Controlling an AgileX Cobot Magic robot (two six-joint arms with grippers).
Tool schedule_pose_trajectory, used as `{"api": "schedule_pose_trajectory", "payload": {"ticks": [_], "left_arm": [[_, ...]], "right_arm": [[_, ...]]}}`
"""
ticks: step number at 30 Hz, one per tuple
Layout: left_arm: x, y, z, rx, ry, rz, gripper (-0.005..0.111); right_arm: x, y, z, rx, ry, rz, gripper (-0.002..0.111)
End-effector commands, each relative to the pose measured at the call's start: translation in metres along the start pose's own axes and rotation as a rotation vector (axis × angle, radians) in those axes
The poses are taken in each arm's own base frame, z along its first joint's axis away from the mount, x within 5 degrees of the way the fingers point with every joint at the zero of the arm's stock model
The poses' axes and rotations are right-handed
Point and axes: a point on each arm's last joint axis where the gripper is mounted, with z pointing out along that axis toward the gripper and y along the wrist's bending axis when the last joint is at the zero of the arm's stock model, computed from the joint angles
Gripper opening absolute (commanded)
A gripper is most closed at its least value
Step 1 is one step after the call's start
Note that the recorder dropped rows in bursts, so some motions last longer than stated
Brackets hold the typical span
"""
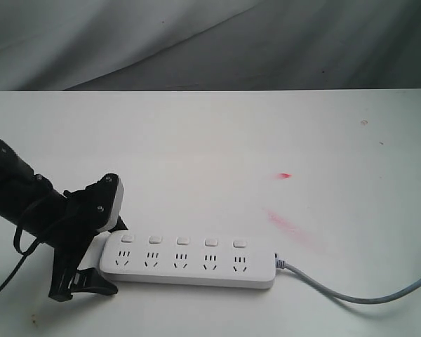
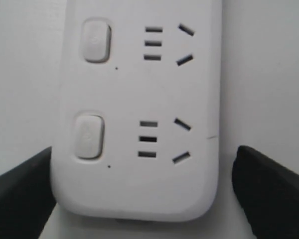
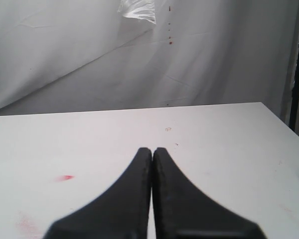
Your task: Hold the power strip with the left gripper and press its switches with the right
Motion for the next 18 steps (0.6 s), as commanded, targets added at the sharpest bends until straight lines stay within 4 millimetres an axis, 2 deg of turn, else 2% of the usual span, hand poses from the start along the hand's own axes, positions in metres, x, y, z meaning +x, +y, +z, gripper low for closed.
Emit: {"api": "schedule_pose_trajectory", "payload": {"ticks": [1, 8, 13, 18], "left_arm": [[0.0018, 0.0000, 0.0034, 0.001, 0.012, -0.004, 0.083], [0.0030, 0.0021, 0.0034, -0.023, 0.025, 0.004, 0.075], [0.0035, 0.0031, 0.0033, -0.034, 0.031, 0.004, 0.065], [0.0036, 0.0037, 0.0033, -0.040, 0.031, 0.001, 0.064]], "right_arm": [[0.0009, -0.0005, 0.0001, 0.008, 0.001, -0.008, 0.000], [0.0009, -0.0005, 0.0001, 0.008, 0.001, -0.008, 0.000], [0.0009, -0.0005, 0.0001, 0.008, 0.001, -0.008, 0.000], [0.0009, -0.0005, 0.0001, 0.008, 0.001, -0.008, 0.000]]}}
